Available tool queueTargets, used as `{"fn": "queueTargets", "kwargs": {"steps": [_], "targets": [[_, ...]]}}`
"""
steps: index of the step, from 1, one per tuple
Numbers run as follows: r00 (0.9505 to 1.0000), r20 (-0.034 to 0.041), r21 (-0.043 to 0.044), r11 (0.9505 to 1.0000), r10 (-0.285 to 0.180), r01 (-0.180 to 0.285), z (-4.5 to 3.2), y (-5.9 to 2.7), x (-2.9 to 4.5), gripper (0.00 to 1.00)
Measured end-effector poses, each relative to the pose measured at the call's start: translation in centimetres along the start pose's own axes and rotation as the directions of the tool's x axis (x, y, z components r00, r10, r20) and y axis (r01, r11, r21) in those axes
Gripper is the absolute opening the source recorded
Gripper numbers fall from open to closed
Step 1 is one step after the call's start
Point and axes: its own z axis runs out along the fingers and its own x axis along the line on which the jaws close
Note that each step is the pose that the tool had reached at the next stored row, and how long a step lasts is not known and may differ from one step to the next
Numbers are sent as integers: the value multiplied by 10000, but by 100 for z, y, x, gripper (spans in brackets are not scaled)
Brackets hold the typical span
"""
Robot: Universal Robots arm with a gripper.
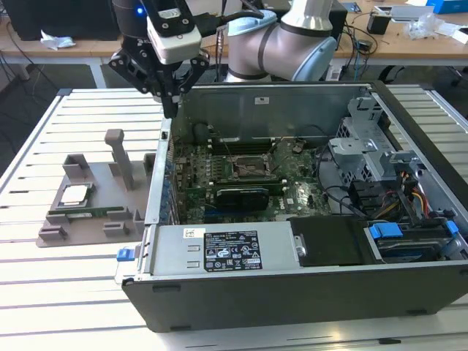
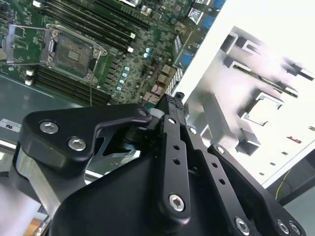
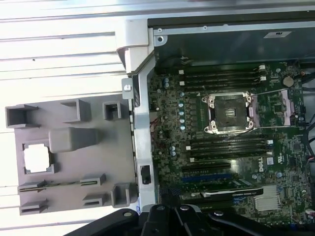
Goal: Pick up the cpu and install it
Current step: 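Reach for the cpu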
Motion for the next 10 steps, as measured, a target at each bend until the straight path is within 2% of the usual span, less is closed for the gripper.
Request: {"fn": "queueTargets", "kwargs": {"steps": [3,6,10], "targets": [[10000,0,0,10000,1,-1,-2,-6,87,11],[10000,0,0,10000,1,-1,-6,-16,220,11],[10000,0,-1,10000,0,0,-8,-23,311,11]]}}
